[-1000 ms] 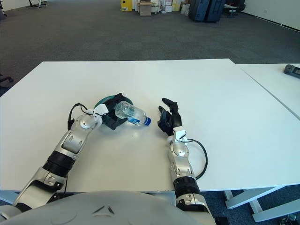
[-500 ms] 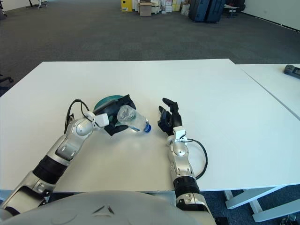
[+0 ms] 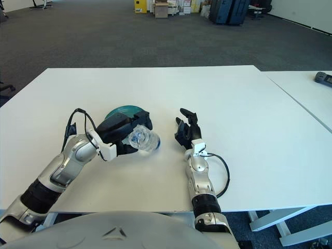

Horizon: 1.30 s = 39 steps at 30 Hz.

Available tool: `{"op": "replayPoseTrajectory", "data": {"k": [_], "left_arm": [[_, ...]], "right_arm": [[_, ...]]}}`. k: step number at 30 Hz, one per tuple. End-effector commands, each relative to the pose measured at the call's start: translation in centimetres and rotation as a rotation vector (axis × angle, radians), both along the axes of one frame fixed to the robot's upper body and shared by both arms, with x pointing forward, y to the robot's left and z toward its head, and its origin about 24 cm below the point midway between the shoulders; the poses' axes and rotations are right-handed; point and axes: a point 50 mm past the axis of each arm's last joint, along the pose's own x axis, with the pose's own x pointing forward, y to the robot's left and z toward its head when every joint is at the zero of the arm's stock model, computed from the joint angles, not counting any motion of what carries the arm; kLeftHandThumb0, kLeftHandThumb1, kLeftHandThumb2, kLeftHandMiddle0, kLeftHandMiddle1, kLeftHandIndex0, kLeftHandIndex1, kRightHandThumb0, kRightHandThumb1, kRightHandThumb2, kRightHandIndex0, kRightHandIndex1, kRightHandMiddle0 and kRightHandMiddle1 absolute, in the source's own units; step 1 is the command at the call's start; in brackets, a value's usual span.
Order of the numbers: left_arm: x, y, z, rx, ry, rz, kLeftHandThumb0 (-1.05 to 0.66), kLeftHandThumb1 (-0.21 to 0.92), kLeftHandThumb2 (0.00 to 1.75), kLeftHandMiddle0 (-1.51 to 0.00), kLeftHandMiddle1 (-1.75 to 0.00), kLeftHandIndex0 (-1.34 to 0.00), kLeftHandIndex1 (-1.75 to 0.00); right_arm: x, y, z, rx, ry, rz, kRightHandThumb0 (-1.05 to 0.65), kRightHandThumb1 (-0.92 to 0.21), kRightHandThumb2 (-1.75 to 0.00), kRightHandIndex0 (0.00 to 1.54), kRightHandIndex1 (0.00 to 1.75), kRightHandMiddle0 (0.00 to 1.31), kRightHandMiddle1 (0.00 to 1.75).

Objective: Put the bottle into the plate.

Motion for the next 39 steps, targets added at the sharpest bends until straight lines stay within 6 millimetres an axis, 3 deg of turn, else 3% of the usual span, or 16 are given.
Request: {"op": "replayPoseTrajectory", "data": {"k": [1, 14, 32, 39], "left_arm": [[-0.09, -0.04, 0.86, 0.015, -0.055, -0.005, -0.46, 0.38, 1.24, -1.14, -1.75, -0.56, -1.75], [-0.18, 0.03, 1.01, 0.069, -0.179, 0.057, -0.45, 0.39, 1.22, -1.11, -1.75, -0.56, -1.75], [-0.39, -0.11, 0.72, 0.033, -0.153, 0.045, -0.46, 0.38, 1.23, -1.10, -1.75, -0.56, -1.75], [0.37, -0.08, 0.37, 0.021, -0.153, 0.083, -0.46, 0.37, 1.24, -1.12, -1.75, -0.57, -1.75]], "right_arm": [[-1.88, -0.15, -2.79, 0.009, 0.166, -0.007, -0.91, -0.92, -0.97, 0.53, 0.01, 0.00, 0.82], [-1.96, -0.21, -2.74, 0.002, 0.164, -0.004, -0.90, -0.92, -0.95, 0.53, 0.01, 0.00, 0.83], [-2.12, -0.35, -2.78, 0.010, 0.170, 0.001, -0.91, -0.92, -0.96, 0.53, 0.01, 0.00, 0.80], [-2.13, -0.47, -2.83, 0.014, 0.168, 0.004, -0.91, -0.92, -0.96, 0.53, 0.01, 0.00, 0.80]]}}
